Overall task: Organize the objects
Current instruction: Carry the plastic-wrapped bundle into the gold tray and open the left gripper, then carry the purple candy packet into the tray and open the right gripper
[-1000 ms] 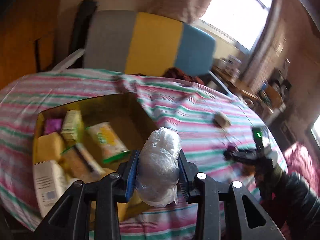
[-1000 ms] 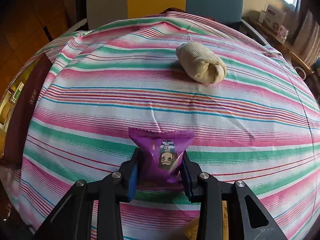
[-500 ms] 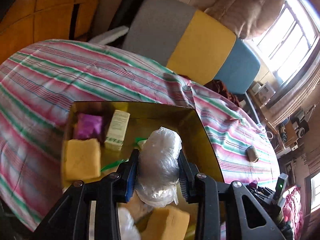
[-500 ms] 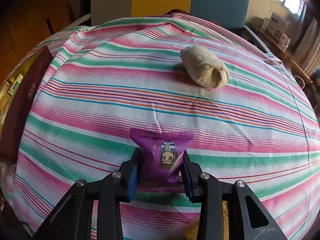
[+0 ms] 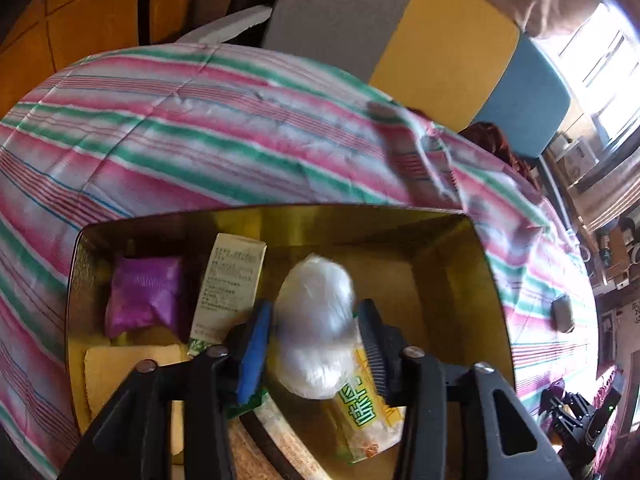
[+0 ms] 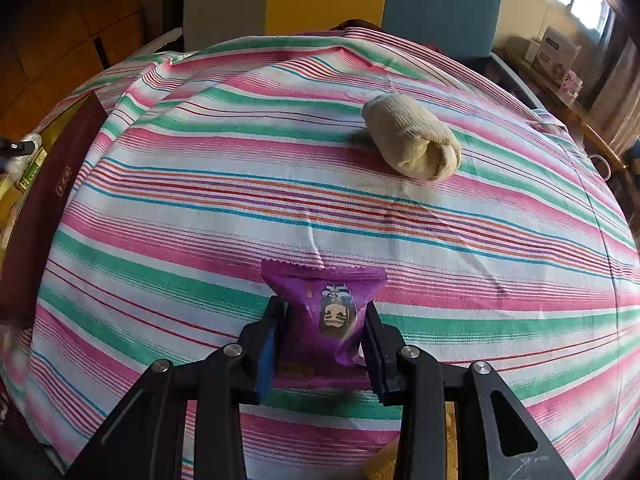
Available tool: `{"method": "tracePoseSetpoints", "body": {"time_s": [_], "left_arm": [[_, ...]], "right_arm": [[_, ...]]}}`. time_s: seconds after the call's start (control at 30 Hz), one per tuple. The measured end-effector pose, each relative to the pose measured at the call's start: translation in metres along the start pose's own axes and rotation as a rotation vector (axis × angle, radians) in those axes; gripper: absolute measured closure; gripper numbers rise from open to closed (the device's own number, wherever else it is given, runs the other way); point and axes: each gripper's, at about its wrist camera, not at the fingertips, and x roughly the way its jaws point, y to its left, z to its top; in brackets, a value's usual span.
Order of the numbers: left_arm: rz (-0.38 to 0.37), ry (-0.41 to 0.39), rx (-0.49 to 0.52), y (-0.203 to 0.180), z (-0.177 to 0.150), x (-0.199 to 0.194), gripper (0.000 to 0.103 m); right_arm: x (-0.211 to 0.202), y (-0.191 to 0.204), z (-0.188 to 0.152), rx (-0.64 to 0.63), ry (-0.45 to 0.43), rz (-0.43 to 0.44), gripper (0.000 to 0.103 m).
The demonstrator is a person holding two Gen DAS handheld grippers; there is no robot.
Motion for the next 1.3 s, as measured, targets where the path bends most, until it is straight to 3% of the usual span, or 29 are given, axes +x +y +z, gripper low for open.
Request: {"method": "tracePoseSetpoints", "body": {"time_s": [0.13, 0.67, 0.93, 1.03, 1.2, 1.3], "left_arm": [[0.017, -0.033, 0.017, -0.001, -0.007, -0.013, 0.046], [0.136, -0.318, 0.198, -0.025, -0.092, -0.127, 0.046], [0.147, -0.346, 0.229, -0.022, -0.123, -0.145, 0.046], [0.137, -0.344, 0.227, -0.019, -0.129, -0.148, 0.046], [0.124, -0.346, 0.214, -0.015, -0.136, -0.150, 0.046], [0.113, -0.346, 0.201, -0.011, -0.138, -0.151, 0.046]], "right_arm": [[0.000, 0.000, 0.000, 0.002, -0.002, 0.003, 0.064], [-0.001, 0.002, 0.001, -0.003, -0.005, -0.030, 0.066], [-0.004, 0.001, 0.005, 0.094, 0.018, -0.037, 0.068], [-0.013, 0.006, 0.009, 0.145, 0.002, 0.007, 0.068], [-0.041, 0.038, 0.031, 0.124, -0.074, 0.090, 0.068], [-0.056, 0.078, 0.050, 0.060, -0.116, 0.152, 0.068]]}}
